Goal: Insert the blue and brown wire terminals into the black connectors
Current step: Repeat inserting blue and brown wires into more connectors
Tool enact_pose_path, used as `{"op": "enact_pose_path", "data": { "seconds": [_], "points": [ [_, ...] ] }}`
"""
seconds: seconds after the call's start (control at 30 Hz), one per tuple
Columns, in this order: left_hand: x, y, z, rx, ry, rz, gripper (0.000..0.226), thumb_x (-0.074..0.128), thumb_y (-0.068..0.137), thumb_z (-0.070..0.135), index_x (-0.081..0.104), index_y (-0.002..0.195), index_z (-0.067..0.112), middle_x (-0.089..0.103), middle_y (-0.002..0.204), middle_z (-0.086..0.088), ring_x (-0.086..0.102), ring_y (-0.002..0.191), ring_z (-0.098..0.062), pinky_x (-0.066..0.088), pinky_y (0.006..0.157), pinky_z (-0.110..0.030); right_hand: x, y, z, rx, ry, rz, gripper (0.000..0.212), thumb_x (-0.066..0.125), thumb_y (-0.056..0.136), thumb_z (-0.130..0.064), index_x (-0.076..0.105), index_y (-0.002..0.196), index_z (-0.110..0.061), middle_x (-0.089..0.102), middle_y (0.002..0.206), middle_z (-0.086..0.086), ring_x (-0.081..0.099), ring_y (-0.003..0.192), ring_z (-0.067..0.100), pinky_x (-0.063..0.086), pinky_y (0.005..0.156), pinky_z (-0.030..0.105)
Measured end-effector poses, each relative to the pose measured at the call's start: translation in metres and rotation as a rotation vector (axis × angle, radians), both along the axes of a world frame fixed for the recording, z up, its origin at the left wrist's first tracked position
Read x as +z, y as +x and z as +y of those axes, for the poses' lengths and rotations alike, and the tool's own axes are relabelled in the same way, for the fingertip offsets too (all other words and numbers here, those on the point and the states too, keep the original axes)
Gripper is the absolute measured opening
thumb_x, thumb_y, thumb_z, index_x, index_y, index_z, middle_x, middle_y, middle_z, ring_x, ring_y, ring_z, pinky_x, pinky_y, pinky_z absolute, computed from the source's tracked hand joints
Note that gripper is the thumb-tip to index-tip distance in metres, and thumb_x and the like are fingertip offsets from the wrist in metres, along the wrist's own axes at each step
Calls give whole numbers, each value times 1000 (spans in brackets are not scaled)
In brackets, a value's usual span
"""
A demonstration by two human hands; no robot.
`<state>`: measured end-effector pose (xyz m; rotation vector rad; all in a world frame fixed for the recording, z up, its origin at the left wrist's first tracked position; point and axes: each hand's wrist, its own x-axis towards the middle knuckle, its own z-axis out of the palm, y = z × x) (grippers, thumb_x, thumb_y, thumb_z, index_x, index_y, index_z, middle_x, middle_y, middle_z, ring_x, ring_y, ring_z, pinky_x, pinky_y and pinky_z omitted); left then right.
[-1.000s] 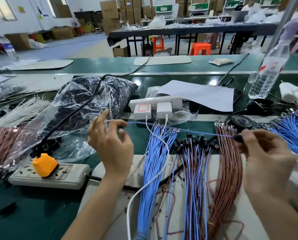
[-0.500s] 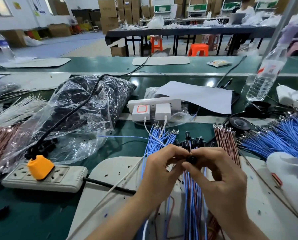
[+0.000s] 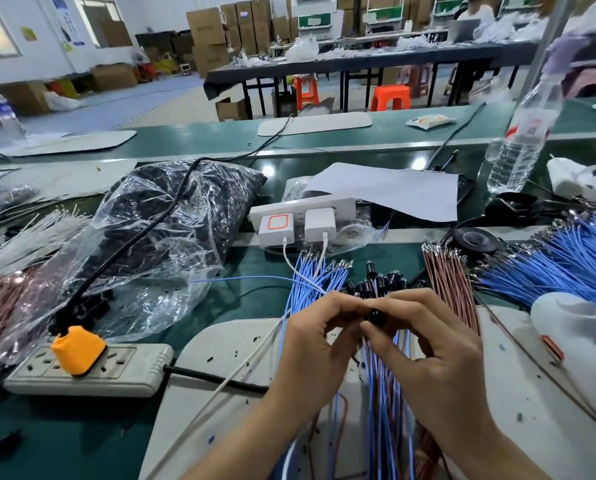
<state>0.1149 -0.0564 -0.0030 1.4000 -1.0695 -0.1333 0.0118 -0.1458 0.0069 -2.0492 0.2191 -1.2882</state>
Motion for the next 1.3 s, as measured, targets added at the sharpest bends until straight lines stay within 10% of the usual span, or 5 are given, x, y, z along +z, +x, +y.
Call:
{"op": "enact_pose_path", "data": {
  "seconds": [1.3],
  "points": [
    [-3,1,-2,18,83,-31,13,61,85,1,69,94,6,70,83,1,67,77,-8,53,73,-23,6,-5,-3,41,-8,17,18,68,77,-11,63,93,-18,64,87,-6,65,78,11,54,70,26]
  ]
}}
